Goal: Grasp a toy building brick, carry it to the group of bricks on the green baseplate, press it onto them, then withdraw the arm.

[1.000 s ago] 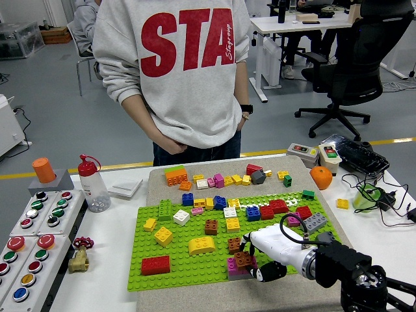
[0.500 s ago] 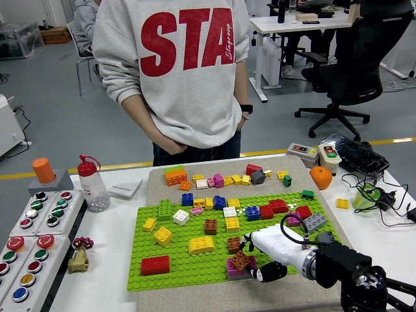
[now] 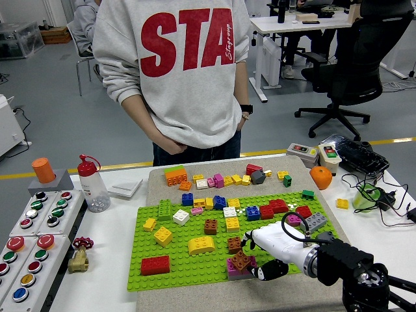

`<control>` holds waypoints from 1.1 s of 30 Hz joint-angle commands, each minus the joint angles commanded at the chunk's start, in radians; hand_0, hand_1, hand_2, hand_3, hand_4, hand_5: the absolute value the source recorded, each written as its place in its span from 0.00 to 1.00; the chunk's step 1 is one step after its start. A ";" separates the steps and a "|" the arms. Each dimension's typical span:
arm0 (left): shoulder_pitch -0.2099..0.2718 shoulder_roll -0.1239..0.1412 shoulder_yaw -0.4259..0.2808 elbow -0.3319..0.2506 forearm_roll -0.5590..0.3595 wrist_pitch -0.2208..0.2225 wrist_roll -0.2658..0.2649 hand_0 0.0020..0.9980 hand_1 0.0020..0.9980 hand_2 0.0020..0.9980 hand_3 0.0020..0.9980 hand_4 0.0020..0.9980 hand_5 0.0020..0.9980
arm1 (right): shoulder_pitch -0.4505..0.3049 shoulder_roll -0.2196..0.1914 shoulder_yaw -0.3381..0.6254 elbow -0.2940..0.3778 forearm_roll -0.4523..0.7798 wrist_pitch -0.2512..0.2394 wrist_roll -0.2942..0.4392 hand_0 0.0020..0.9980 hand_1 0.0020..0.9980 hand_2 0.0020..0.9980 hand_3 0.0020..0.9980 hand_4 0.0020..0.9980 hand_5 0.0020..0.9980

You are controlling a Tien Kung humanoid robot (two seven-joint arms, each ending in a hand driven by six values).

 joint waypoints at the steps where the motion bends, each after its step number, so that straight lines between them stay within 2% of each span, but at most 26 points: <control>1: 0.000 0.000 0.000 0.000 0.000 0.000 0.000 0.63 0.59 0.60 0.40 0.33 0.97 | 0.000 0.000 0.001 0.000 -0.004 0.000 0.000 0.60 0.61 0.69 0.76 0.68 0.37; 15: -0.002 0.001 0.001 0.001 -0.002 0.000 -0.002 0.63 0.59 0.60 0.40 0.33 0.97 | 0.003 -0.009 0.000 0.017 -0.029 0.019 0.003 0.61 0.62 0.71 0.74 0.69 0.37; 19: -0.003 0.001 0.001 0.001 -0.002 0.000 -0.002 0.63 0.59 0.60 0.40 0.33 0.97 | 0.004 -0.009 -0.001 0.016 -0.034 0.019 0.002 0.61 0.62 0.71 0.74 0.69 0.37; 20: -0.003 0.001 0.000 0.001 -0.002 0.000 -0.002 0.63 0.59 0.60 0.40 0.33 0.97 | 0.004 -0.009 -0.001 0.016 -0.035 0.018 0.002 0.61 0.62 0.71 0.70 0.70 0.37; 31: -0.004 0.001 -0.001 0.001 0.001 -0.001 -0.003 0.63 0.59 0.60 0.40 0.33 0.96 | 0.007 -0.006 -0.006 0.013 -0.047 0.006 0.002 0.62 0.63 0.73 0.68 0.70 0.37; 32: -0.004 0.001 -0.001 0.001 0.001 -0.001 -0.003 0.63 0.59 0.60 0.40 0.33 0.97 | 0.007 -0.005 -0.006 0.013 -0.047 0.004 0.003 0.63 0.68 0.82 0.67 0.69 0.37; 33: -0.004 0.001 -0.001 0.001 0.001 -0.001 -0.003 0.63 0.59 0.60 0.40 0.33 0.97 | 0.007 -0.005 -0.006 0.014 -0.048 0.003 0.003 0.63 0.68 0.82 0.67 0.69 0.37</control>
